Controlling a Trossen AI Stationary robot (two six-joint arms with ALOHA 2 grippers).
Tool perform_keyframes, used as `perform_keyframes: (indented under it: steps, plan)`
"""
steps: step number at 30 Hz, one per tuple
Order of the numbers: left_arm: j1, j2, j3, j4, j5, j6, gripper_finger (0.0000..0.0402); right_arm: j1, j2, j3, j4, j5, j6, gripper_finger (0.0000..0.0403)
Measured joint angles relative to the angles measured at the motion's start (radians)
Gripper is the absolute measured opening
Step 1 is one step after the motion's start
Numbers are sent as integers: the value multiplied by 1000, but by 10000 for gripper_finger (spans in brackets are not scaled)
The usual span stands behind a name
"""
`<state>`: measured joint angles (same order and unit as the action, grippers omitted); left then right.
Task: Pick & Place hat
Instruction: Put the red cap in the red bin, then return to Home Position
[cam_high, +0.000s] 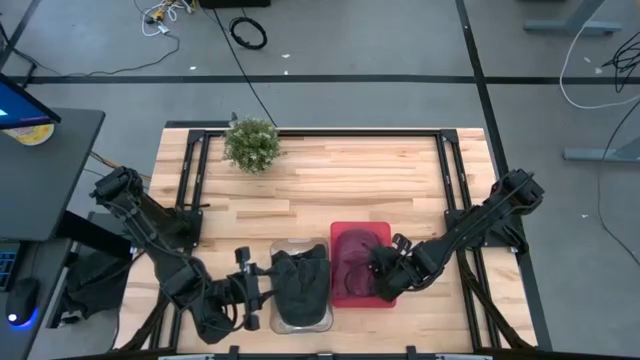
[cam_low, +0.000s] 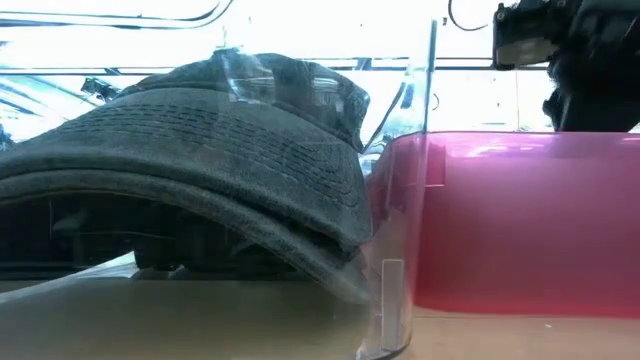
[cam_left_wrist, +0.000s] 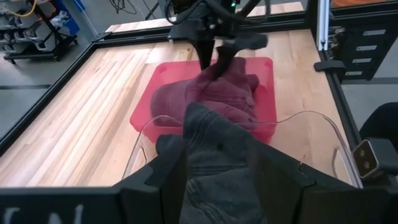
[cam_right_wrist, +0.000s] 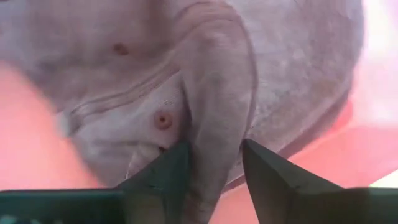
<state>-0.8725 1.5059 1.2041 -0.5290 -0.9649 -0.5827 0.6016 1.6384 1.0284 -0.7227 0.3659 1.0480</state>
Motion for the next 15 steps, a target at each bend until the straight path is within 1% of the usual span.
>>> perform_keyframes:
  steps: [3, 7, 9, 12, 13, 15]
  plan:
    - [6, 0, 0, 1, 0, 0, 172, 0, -33, 9, 19, -78, -42, 166]
    - [9, 0, 0, 1, 0, 3, 172, 0, -82, 9, 82, -113, -109, 175]
    - [11, 0, 0, 1, 0, 5, 172, -3, -107, 10, 103, -111, -213, 177]
    - [22, 0, 0, 15, -21, 41, 172, -17, -147, 10, 102, -111, -435, 178]
    - [26, 0, 0, 23, -22, 42, 172, -21, -161, 10, 102, -109, -482, 178]
    - [33, 0, 0, 43, -19, 43, 172, -25, -187, 10, 103, -108, -519, 178]
